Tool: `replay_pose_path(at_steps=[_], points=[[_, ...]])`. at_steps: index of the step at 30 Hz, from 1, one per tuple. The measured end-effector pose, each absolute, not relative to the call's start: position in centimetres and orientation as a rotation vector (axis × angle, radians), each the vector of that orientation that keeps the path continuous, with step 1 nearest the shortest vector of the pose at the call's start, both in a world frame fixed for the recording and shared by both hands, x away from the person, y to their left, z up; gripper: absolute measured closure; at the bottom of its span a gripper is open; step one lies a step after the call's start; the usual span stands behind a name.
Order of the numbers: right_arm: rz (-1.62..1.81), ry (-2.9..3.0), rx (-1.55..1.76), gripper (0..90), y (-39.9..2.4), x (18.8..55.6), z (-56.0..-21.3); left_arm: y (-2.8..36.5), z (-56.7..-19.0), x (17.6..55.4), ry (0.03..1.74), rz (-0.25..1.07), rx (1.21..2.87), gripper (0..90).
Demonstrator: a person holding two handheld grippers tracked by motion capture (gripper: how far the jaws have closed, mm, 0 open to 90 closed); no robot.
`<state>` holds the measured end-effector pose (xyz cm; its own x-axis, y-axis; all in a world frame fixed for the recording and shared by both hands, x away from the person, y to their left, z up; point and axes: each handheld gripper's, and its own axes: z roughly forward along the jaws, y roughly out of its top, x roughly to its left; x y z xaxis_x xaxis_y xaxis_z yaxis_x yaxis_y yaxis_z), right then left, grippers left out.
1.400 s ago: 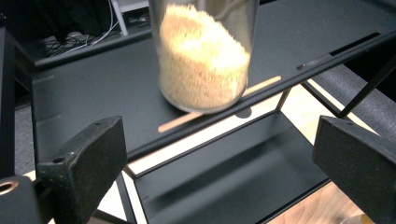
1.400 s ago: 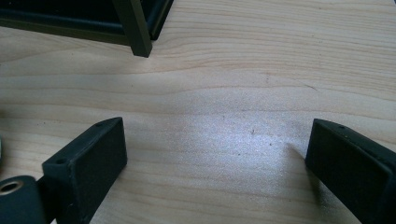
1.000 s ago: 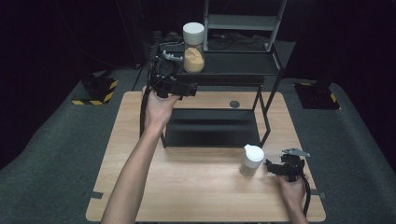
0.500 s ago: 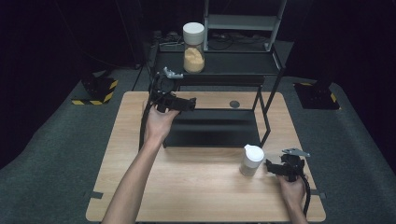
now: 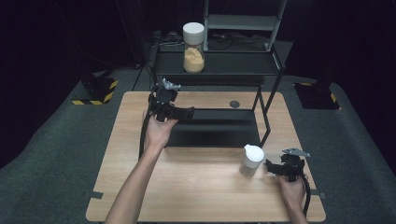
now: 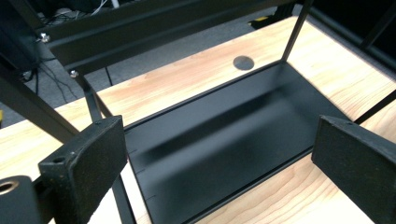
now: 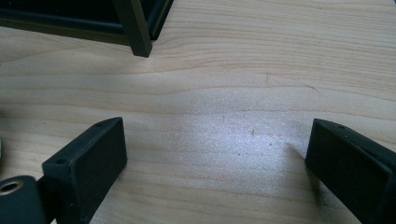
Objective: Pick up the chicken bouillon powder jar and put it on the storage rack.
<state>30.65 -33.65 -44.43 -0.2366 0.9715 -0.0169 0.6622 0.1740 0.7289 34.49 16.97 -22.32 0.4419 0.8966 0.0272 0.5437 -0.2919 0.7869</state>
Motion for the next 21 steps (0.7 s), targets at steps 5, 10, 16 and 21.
replay_pose_path(at_steps=[5,10,16,21], points=[[0.836,1.969,1.535,4.4,-33.7,30.6,-44.4,16.7,-23.2,34.1,1.194,0.632,1.991,3.3],[0.836,1.969,1.535,4.4,-33.7,30.6,-44.4,16.7,-24.2,34.1,1.198,0.619,1.997,3.3],[0.836,1.969,1.535,4.4,-33.7,30.6,-44.4,16.4,-25.5,33.8,1.191,0.620,2.017,3.3],[0.836,1.969,1.535,4.4,-33.7,30.6,-44.4,16.5,-26.9,33.8,1.191,0.601,2.026,3.2]])
